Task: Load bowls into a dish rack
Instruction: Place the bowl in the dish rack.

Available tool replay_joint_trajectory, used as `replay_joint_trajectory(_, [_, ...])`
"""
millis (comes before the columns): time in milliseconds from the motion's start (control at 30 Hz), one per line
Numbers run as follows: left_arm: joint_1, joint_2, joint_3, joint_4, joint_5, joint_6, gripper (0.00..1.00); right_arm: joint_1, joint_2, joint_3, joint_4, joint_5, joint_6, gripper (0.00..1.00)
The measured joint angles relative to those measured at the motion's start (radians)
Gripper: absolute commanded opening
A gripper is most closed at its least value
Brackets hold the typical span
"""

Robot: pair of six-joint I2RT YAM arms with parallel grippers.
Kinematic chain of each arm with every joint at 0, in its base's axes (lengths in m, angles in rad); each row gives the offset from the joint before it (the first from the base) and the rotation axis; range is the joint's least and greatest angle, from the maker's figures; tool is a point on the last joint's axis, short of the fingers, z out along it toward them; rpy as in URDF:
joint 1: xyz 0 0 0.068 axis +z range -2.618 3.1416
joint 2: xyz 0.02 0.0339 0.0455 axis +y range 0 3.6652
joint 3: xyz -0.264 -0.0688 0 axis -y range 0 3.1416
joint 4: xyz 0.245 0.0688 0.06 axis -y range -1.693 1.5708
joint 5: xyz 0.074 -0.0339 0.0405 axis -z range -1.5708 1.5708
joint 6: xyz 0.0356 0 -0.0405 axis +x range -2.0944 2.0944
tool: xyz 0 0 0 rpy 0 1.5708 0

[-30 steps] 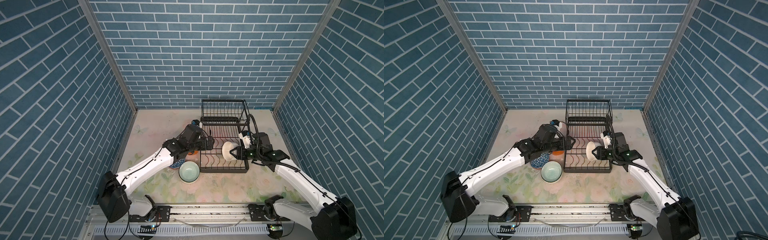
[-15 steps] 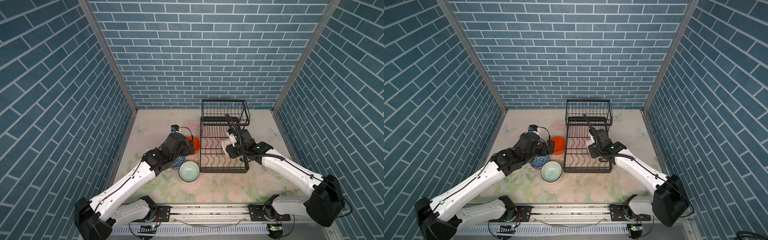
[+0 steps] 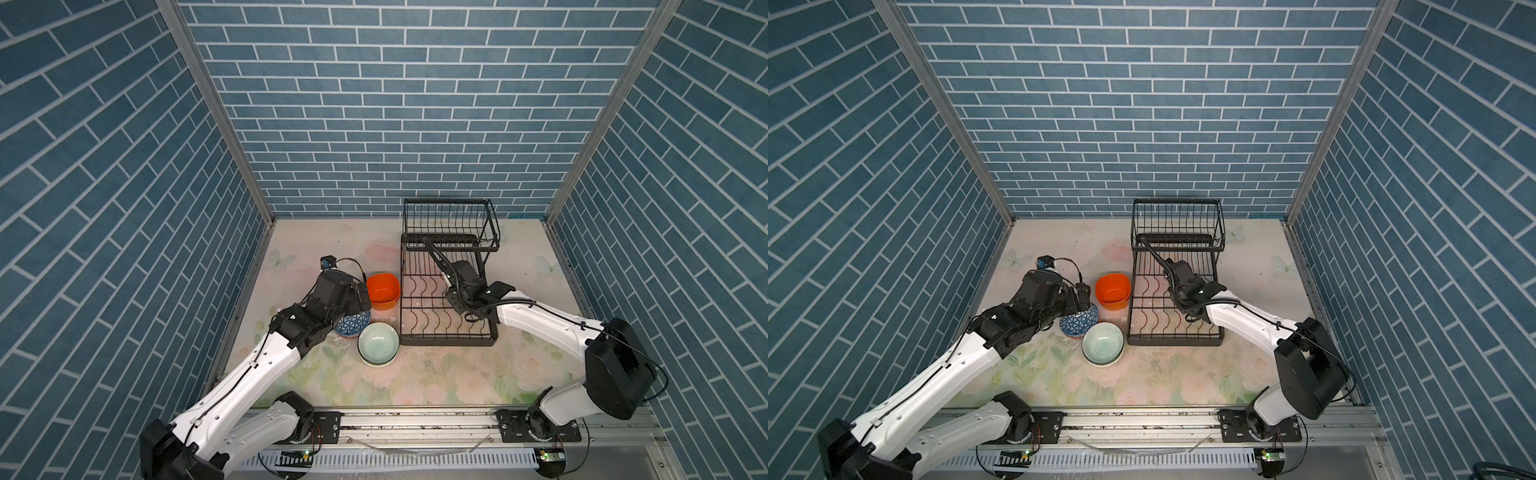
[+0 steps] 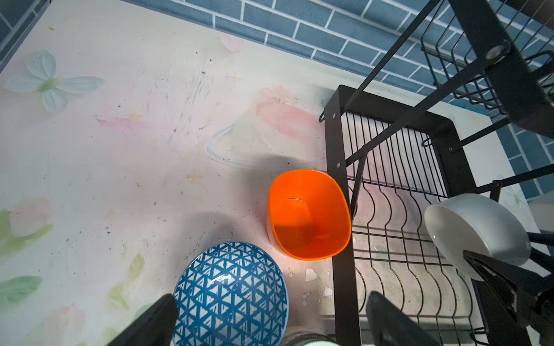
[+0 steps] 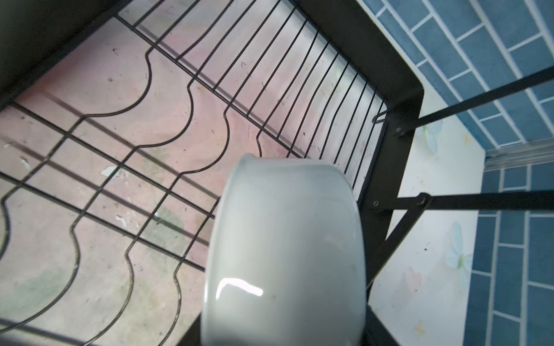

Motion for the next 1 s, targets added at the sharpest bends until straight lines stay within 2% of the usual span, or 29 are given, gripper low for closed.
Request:
replay_joint_trajectory(633, [0.028, -0.018, -0.008, -0.002, 0.018, 0.005, 0.99, -0.005, 0.216, 0.025, 0.270, 0.198, -0.366, 0.26])
replay_joint_trajectory(1000, [0.034, -0.020, -0.022, -0.004, 0.025, 0.005, 1.00, -0.042, 0.288, 0.031, 0.447, 0.230, -0.521, 0.26])
